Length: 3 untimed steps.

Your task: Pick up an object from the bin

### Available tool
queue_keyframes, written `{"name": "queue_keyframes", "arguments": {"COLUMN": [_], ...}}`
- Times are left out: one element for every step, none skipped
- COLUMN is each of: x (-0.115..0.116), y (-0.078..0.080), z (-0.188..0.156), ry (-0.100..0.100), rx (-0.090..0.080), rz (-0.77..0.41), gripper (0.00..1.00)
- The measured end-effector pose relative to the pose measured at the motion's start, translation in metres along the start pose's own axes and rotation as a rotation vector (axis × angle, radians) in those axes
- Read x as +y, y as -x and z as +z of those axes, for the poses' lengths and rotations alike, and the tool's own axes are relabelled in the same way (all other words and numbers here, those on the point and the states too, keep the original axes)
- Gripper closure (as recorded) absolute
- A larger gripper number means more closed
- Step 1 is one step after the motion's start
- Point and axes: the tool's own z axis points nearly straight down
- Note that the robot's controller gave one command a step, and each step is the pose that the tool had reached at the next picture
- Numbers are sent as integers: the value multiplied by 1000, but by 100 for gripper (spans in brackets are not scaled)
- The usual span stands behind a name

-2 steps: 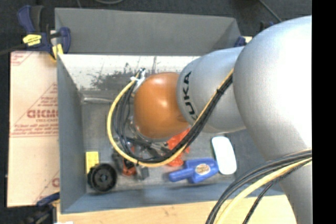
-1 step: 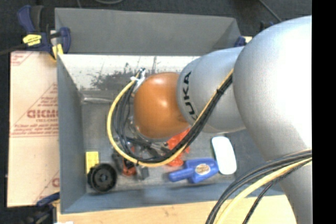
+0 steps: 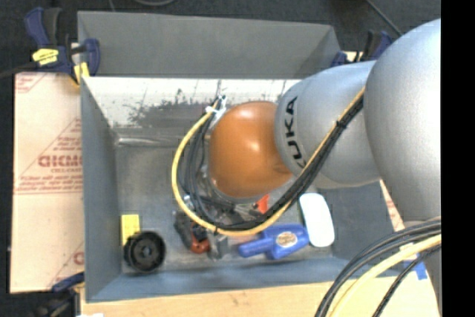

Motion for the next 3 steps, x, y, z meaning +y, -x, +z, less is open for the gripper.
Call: {"name": "queue_keyframes", "arguments": {"x": [-3, 24, 3], "y": [5, 1, 19], "z": [-21, -57, -137], "ry": [-7, 0, -2], "rx": [-10, 2, -6], "rz": [0, -36, -58], "gripper": [100, 100, 100]}}
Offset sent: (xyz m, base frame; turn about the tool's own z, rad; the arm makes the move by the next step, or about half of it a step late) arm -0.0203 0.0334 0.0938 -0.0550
